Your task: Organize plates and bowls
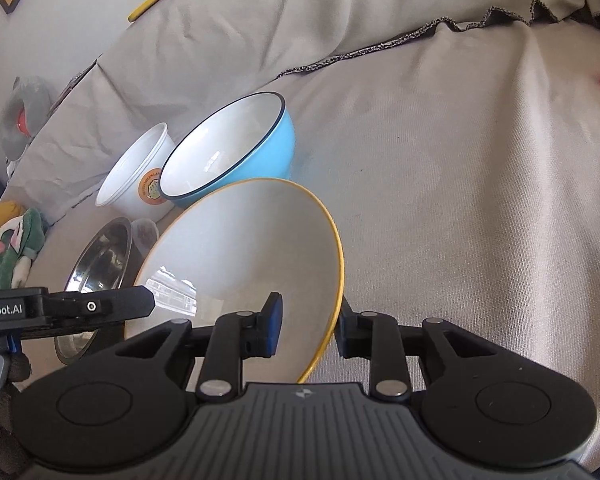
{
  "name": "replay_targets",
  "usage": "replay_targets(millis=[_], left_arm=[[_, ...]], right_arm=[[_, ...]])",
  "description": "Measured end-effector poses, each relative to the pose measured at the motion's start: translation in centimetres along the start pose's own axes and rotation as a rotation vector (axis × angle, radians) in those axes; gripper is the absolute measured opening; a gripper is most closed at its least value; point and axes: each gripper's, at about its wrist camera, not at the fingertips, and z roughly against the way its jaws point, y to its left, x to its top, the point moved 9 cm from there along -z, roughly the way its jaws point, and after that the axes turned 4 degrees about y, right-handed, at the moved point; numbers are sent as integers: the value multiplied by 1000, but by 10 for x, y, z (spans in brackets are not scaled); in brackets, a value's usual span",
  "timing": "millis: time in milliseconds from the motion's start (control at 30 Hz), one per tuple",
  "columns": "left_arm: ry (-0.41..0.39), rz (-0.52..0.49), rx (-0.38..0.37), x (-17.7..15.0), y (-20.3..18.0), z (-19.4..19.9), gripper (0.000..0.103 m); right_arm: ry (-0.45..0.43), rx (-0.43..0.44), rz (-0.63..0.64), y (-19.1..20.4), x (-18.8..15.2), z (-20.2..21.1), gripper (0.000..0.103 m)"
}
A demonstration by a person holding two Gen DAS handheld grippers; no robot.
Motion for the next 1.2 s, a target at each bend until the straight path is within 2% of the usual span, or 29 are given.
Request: replay_targets(millis=[167, 300, 367, 467, 567, 633, 733, 800, 867, 967, 1133, 1200], left_arm=[[0, 1, -34, 3, -1, 9, 39], [-89, 11, -72, 17, 8, 43, 37], [-155, 25, -38, 24, 23, 66, 37], [-253, 73, 75, 28, 61, 104, 37], [-284, 150, 204, 21, 107, 128, 38], [-263, 212, 250, 11, 133, 131, 37], [-236, 293, 216, -2, 157, 124, 38], [-219, 318, 204, -8, 167, 116, 38], [-203, 341, 203, -13, 176, 108, 38], [-177, 375, 184, -19, 187, 94, 38], [-143, 431, 36, -23, 187, 76, 39], [-140, 442, 22, -23, 190, 75, 38]], right_arm=[[9, -9, -9, -4, 2, 1, 27], [-70, -135, 102, 4, 15, 21, 29], [-121, -210, 178, 15, 28, 34, 33], [-193, -284, 322, 50, 50, 50, 49], [-203, -244, 453, 97, 60, 49, 54], [-166, -159, 489, 130, 59, 37, 62], [-55, -70, 484, 165, 54, 7, 62], [45, -15, 437, 180, 50, -15, 61], [118, -10, 371, 183, 50, -33, 61], [154, -49, 352, 181, 50, -54, 58], [186, -82, 403, 186, 44, -78, 50], [204, -77, 399, 189, 41, -85, 49]])
